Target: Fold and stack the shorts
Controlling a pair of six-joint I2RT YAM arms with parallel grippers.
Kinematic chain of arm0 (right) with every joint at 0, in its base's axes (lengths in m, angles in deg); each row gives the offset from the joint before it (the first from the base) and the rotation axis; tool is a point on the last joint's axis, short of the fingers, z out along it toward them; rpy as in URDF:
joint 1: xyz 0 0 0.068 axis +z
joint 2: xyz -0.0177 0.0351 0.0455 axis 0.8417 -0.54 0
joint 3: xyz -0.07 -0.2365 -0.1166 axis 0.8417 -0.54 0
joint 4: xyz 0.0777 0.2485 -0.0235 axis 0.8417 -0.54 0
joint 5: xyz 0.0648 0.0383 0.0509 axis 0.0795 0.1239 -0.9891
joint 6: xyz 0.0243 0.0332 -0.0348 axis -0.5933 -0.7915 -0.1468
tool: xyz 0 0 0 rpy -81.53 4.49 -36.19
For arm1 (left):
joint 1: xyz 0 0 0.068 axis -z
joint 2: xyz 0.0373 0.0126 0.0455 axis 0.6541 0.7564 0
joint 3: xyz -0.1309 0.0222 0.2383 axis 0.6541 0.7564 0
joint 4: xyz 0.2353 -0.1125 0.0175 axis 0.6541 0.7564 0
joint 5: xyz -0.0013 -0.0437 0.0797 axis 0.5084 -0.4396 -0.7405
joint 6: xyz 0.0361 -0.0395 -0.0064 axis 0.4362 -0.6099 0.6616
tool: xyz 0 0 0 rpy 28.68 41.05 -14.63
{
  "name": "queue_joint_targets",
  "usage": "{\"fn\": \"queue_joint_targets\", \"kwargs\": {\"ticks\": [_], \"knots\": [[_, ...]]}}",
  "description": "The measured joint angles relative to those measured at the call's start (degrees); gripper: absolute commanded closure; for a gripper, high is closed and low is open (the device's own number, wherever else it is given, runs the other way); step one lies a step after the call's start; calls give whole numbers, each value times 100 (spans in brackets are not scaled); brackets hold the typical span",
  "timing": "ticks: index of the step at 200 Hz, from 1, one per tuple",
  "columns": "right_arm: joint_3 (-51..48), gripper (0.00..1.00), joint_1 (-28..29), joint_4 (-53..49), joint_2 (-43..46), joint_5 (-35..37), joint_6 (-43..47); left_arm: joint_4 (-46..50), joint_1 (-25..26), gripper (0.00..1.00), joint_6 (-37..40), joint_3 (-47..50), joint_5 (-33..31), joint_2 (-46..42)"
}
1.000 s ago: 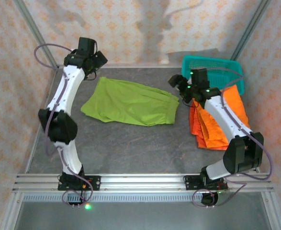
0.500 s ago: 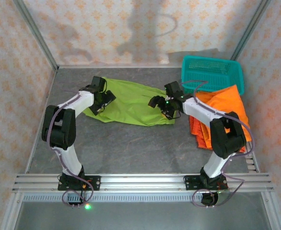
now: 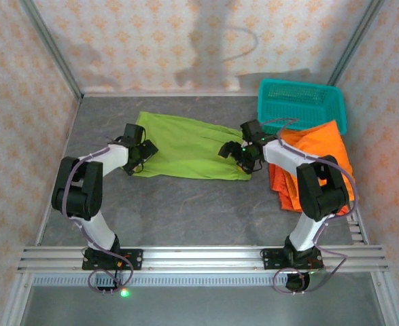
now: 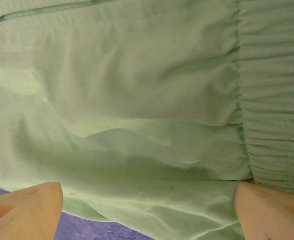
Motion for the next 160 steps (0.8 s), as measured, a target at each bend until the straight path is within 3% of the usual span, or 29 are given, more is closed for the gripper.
{"fn": "queue_joint_targets", "kwargs": {"ticks": [80, 101, 122, 160], "knots": [[-273, 11, 31, 109, 87, -308, 234, -186, -153, 0, 20, 1104, 26, -988], [-291, 10, 120, -149, 302, -243, 378, 129, -177, 0, 28, 1320, 22, -1399], [-42, 8, 140, -852, 654, 208, 699, 603, -249, 0, 249, 1233, 46, -1860], [1268, 5, 35, -1788, 898, 1252, 1421, 798, -260, 0, 890, 603, 466, -2837]]}}
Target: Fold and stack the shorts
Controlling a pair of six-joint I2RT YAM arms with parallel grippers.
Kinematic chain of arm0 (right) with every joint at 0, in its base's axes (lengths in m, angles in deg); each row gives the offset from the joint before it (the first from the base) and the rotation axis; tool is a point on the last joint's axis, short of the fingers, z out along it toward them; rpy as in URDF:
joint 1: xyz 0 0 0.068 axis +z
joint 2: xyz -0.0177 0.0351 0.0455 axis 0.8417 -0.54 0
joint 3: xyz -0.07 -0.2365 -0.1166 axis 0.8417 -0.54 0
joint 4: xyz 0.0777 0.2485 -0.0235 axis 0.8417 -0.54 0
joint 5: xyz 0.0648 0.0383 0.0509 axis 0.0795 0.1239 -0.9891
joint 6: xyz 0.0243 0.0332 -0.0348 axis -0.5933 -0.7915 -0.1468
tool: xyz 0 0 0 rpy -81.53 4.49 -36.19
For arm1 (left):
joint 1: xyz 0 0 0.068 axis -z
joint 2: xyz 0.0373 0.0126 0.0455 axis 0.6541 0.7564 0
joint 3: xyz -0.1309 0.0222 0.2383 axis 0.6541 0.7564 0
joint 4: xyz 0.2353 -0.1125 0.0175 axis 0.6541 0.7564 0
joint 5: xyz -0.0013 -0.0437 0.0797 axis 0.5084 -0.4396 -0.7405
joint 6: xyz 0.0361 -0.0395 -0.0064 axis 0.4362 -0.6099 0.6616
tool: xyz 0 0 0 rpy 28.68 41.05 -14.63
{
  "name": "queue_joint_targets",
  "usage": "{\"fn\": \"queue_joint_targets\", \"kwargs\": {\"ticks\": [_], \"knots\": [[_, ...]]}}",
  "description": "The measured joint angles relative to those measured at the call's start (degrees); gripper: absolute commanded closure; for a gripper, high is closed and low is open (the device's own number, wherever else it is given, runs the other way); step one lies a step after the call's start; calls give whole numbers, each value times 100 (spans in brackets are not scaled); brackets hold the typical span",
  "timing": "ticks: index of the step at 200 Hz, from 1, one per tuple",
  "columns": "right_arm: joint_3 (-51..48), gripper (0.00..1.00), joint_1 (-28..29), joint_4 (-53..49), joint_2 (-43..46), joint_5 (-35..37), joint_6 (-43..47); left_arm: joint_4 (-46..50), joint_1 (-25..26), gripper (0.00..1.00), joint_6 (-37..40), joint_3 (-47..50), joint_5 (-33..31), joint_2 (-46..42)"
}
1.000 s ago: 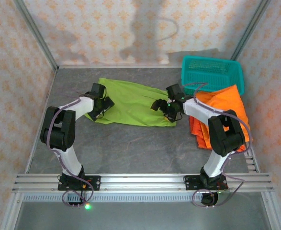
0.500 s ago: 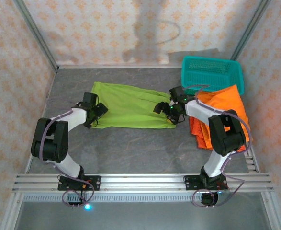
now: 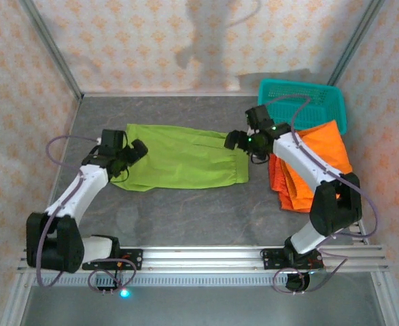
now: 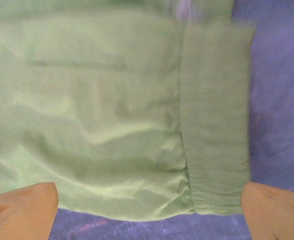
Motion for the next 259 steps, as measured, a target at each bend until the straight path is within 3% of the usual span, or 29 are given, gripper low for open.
{"fn": "queue_joint_targets", "kwargs": {"ticks": [28, 78, 110, 149, 189, 221, 259], "knots": [[345, 10, -247, -302, -367, 299, 332, -173, 61, 0, 271, -249, 203, -494], [396, 27, -367, -507, -1593, 291, 610, -208, 286, 0, 380, -157, 382, -345], [396, 28, -367, -442, -1856, 149, 586, -210, 304, 0, 378, 9, 422, -345], [404, 40, -273, -256, -2083, 72, 476, -216, 304, 0, 380, 13, 424, -289], [529, 59, -66, -133, -2367, 52, 363, -219, 304, 0, 380, 13, 442, -129], [619, 82, -7, -96, -2426, 57, 297, -234, 304, 0, 380, 13, 442, -129], [656, 99, 9, -61, -2446, 87, 269, -267, 304, 0, 380, 13, 439, -76]]}}
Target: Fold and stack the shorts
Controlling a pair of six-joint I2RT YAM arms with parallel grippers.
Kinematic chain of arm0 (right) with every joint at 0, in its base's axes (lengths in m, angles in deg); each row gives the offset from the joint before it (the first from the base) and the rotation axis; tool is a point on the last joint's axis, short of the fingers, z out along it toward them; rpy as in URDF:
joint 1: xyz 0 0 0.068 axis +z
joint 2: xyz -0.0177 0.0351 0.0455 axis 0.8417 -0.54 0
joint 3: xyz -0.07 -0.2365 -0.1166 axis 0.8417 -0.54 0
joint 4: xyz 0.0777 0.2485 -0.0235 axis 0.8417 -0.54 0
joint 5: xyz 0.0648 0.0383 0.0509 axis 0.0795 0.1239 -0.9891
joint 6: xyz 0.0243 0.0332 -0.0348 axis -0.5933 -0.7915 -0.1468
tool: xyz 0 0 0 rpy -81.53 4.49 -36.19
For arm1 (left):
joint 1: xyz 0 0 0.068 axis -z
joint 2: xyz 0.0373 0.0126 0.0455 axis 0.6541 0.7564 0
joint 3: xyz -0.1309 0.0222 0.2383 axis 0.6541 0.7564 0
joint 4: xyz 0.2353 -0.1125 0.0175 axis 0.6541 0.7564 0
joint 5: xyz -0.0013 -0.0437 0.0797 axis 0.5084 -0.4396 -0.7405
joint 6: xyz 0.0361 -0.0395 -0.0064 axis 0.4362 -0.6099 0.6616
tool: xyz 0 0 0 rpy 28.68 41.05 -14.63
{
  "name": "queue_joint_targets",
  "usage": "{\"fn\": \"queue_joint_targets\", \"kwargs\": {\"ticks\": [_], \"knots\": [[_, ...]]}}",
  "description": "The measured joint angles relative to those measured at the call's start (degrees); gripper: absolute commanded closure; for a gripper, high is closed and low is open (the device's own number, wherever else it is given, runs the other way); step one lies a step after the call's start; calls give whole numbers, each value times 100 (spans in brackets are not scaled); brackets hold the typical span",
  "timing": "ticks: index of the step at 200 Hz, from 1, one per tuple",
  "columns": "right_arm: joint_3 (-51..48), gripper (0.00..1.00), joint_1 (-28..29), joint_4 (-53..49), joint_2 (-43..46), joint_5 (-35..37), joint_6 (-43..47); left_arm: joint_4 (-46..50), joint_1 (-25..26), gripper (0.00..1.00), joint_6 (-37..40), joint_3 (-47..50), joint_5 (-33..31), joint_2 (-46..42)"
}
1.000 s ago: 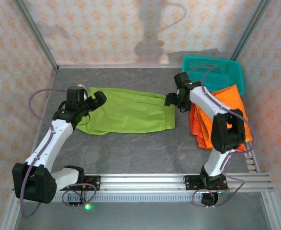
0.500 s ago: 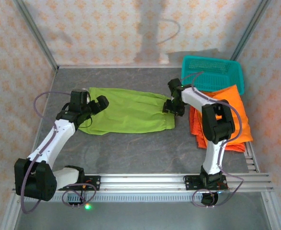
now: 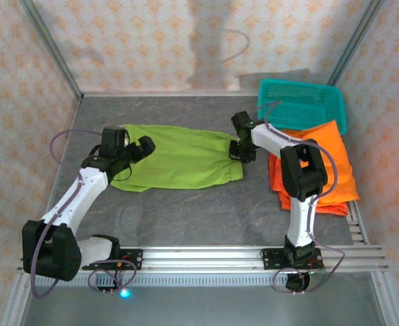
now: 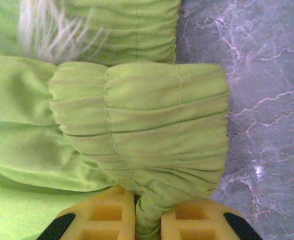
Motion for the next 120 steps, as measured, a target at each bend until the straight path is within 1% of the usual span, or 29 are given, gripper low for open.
{"fn": "queue_joint_targets", "kwargs": {"ticks": [36, 71, 97, 120], "knots": [[0, 100, 33, 7, 2, 114, 61, -13, 0, 0, 50, -11, -50, 96], [35, 100, 85, -79, 68, 385, 254, -11, 0, 0, 109, -116, -160, 96], [94, 100, 85, -380, 275, 675, 426, -11, 0, 0, 109, -212, -186, 96], [396, 100, 85, -750, 481, 933, 603, -7, 0, 0, 111, -214, -234, 96]]}}
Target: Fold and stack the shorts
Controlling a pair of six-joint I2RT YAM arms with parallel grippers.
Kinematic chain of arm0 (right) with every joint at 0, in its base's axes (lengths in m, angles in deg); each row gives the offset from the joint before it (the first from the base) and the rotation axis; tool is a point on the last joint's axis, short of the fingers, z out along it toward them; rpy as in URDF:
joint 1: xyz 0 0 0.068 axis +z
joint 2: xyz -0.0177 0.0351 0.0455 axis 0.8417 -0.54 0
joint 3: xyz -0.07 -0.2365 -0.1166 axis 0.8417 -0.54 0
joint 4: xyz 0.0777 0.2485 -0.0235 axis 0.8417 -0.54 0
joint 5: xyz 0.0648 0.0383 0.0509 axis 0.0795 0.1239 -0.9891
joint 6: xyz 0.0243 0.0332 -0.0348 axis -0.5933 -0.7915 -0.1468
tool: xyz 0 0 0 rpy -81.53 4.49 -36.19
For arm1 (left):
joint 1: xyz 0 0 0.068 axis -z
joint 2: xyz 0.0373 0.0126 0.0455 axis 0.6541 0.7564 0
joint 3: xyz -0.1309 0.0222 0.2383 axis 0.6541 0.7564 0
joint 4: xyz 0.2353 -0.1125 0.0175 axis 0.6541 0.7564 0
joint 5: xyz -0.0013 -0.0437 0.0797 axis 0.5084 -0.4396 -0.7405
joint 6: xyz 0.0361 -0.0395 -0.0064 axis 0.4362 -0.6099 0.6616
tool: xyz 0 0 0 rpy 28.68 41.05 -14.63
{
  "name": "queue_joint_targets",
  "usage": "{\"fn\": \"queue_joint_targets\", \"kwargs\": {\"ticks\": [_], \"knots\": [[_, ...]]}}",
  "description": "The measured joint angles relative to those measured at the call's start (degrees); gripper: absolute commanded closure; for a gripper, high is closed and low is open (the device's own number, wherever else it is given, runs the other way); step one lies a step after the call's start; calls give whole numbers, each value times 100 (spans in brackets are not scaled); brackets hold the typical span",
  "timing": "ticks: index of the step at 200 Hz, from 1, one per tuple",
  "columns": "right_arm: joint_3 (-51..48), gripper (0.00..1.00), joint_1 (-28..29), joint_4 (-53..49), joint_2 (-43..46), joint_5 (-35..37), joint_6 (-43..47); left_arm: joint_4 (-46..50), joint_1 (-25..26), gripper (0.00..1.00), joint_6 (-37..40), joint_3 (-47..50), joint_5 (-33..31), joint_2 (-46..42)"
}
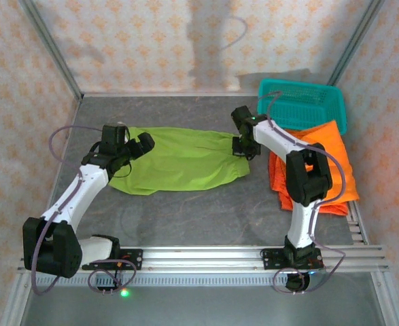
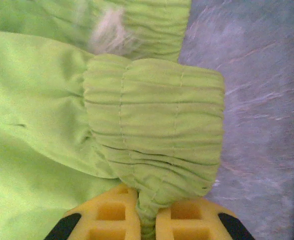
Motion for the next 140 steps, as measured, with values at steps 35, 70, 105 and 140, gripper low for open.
{"fn": "queue_joint_targets", "kwargs": {"ticks": [35, 70, 105, 140], "knots": [[566, 100, 17, -540, 302, 505, 306, -2, 0, 0, 0, 0, -52, 0], [1095, 100, 57, -1082, 393, 1038, 601, 0, 0, 0, 0, 0, -50, 0], [1631, 100, 179, -1644, 396, 1574, 813, 0, 0, 0, 0, 0, -48, 0], [2033, 100, 345, -1926, 415, 1825, 914, -2, 0, 0, -2, 0, -44, 11]]}}
